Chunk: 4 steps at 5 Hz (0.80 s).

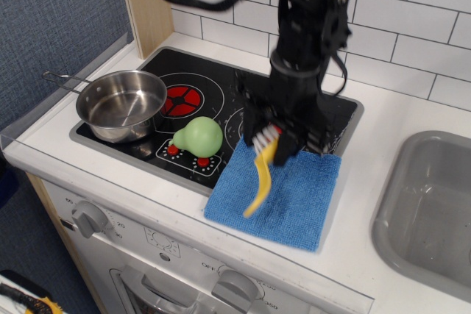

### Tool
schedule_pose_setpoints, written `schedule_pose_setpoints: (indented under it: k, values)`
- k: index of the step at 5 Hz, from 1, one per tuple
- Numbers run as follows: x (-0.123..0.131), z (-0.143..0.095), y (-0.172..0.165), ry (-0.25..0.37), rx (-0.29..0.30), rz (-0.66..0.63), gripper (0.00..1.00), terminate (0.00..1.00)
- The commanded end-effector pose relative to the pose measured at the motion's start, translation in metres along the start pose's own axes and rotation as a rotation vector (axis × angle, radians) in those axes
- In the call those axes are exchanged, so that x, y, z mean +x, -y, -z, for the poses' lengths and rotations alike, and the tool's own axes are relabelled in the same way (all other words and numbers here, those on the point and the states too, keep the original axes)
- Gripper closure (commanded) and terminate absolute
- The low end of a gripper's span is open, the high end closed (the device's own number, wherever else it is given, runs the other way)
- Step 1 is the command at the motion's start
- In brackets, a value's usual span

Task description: Place the yellow brush behind the pot

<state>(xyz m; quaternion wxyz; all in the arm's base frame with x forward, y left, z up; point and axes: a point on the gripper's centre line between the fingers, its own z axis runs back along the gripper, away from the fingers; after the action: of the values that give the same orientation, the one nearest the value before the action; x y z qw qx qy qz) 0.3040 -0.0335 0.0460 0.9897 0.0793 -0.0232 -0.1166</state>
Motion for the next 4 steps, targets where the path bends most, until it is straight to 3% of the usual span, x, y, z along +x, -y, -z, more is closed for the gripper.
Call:
schedule_pose_setpoints:
  k: [1,3,4]
  values:
    - [0.039,-0.056,-0.091,0.189,0.089,-0.073,1.0,0.0]
    - [0.057,-0.014,-0.174,0.148,0.087,-0.17,1.0,0.0]
    - [0.058,-0.001,-0.198,0.134,0.08,-0.199,1.0,0.0]
